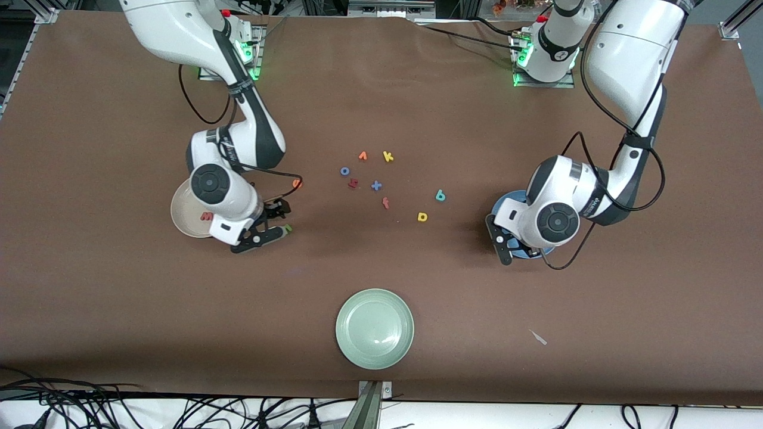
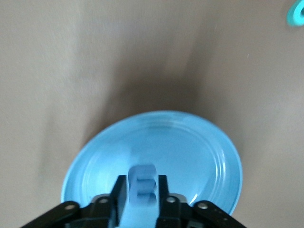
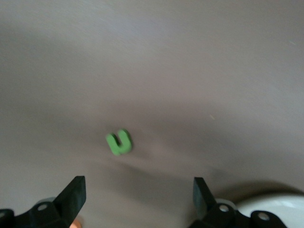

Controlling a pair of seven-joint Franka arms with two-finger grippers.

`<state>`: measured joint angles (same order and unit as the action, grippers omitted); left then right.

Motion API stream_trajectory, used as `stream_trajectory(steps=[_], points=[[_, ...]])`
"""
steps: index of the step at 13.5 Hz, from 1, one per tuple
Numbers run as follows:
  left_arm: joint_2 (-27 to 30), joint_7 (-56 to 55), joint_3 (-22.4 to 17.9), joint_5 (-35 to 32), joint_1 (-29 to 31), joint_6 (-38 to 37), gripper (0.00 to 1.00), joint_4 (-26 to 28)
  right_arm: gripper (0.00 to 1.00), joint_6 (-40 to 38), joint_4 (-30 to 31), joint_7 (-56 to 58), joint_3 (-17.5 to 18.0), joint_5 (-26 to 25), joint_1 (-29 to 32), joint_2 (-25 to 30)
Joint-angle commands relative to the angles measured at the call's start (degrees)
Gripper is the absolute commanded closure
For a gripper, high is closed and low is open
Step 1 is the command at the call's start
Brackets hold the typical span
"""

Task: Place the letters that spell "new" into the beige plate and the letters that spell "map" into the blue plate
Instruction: 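Drop the w on the white plate while the left gripper drops the m, then grasp the green u with the right gripper while the left gripper grasps the teal letter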

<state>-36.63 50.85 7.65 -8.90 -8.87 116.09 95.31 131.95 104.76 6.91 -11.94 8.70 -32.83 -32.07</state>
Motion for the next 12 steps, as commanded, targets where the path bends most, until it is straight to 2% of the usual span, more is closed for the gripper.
stream_trajectory(steps=[1, 3, 6, 12], points=[[2.3, 0.7, 1.0, -1.2, -0.9, -0.5, 0.00, 0.8, 0.00, 2.6, -0.8, 1.6, 0.9, 1.0, 0.1, -1.6], [3.3, -2.0, 1.7, -0.6, -1.5, -2.1, 0.00, 0.5, 0.00, 5.1, -0.5, 6.1, 1.7, 1.1, 0.3, -2.1], [4.4, -17.9, 6.2, -0.2, -1.4, -5.4, 0.00, 0.8, 0.01, 5.9, -0.5, 7.8, 2.8, 1.0, 0.1, -3.1], [3.2, -46.0, 12.8, -0.1, -2.1, -4.7, 0.00, 1.3, 0.01, 6.3, -0.6, 15.0, 2.9, 1.0, 0.9, -5.2]])
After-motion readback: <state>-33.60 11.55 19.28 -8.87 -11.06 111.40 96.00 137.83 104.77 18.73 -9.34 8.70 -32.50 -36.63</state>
